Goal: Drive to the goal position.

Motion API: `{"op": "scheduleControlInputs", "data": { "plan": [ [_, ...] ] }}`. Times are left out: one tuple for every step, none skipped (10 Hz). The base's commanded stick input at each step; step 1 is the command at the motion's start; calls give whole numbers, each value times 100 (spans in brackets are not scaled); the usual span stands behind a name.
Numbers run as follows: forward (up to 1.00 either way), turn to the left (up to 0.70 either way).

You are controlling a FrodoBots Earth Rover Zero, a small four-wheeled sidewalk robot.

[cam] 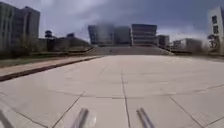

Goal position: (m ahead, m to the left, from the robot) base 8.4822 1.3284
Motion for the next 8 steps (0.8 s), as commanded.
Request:
{"op": "scheduleControlInputs", "data": {
  "plan": [
    [100,-19],
    [100,-35],
    [100,-39],
    [100,-27],
    [100,-12],
    [100,0],
    [100,0],
    [100,-6]
  ]
}}
